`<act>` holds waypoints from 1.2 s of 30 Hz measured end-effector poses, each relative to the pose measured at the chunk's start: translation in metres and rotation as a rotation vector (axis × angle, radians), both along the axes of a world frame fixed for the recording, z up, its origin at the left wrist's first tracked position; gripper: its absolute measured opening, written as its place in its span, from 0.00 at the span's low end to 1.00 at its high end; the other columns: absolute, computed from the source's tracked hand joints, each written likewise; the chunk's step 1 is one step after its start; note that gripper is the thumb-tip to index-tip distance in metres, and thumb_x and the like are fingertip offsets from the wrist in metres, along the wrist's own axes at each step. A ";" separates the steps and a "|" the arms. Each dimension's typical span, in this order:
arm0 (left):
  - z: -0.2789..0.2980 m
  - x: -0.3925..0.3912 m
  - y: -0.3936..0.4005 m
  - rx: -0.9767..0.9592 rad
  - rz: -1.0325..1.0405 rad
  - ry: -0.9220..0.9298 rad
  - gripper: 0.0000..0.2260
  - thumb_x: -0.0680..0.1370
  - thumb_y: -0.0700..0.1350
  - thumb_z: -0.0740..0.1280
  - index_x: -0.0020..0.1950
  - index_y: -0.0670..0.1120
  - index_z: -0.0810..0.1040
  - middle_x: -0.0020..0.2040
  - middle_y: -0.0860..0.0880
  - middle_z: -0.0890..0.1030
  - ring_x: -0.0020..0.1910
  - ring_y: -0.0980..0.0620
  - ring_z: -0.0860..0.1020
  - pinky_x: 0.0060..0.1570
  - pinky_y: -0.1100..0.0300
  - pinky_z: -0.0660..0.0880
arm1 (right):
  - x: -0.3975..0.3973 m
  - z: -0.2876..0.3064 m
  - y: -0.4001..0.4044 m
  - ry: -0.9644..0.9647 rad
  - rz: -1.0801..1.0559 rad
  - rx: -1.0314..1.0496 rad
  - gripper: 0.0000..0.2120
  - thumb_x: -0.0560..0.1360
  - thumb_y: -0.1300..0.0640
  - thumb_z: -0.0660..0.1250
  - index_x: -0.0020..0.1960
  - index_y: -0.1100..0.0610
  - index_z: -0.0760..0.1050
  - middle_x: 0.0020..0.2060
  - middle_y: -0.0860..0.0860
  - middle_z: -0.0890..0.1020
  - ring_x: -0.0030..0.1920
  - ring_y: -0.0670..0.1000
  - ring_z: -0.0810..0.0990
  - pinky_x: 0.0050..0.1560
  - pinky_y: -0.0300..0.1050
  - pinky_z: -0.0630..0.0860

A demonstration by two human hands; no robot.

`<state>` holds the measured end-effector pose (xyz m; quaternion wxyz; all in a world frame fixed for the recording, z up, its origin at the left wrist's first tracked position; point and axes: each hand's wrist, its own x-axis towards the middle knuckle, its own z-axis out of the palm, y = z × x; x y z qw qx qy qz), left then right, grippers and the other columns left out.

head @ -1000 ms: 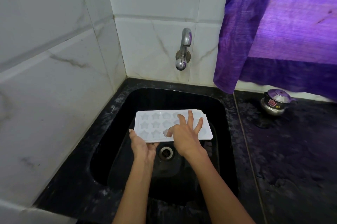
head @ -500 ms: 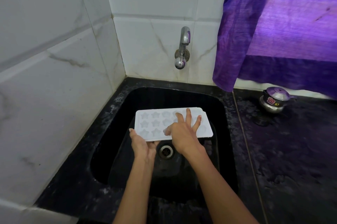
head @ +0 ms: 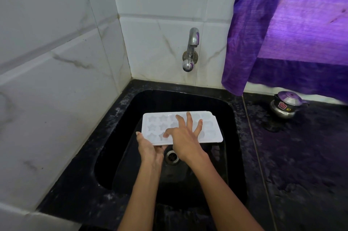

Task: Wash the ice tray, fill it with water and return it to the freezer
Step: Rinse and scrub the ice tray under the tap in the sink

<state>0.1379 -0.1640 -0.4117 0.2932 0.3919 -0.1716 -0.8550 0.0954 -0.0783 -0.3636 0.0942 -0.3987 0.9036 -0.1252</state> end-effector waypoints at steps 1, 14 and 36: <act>0.000 0.000 0.000 0.001 -0.003 0.001 0.25 0.82 0.59 0.49 0.61 0.43 0.75 0.50 0.42 0.82 0.47 0.42 0.81 0.39 0.48 0.78 | 0.001 0.000 -0.001 0.001 0.008 0.013 0.28 0.72 0.72 0.63 0.64 0.47 0.75 0.77 0.58 0.48 0.74 0.62 0.31 0.68 0.69 0.28; 0.000 -0.002 0.005 -0.007 -0.023 -0.036 0.23 0.82 0.59 0.49 0.57 0.43 0.75 0.48 0.43 0.82 0.44 0.44 0.81 0.37 0.50 0.77 | 0.006 -0.003 -0.003 0.039 0.009 0.080 0.23 0.74 0.66 0.67 0.65 0.45 0.74 0.77 0.58 0.46 0.74 0.64 0.30 0.68 0.71 0.32; 0.002 0.002 0.006 0.003 -0.068 -0.122 0.28 0.80 0.63 0.51 0.59 0.43 0.79 0.53 0.41 0.83 0.51 0.41 0.81 0.46 0.50 0.78 | 0.012 -0.007 -0.017 0.019 0.068 -0.039 0.21 0.73 0.66 0.67 0.60 0.47 0.70 0.75 0.58 0.51 0.74 0.63 0.31 0.68 0.69 0.30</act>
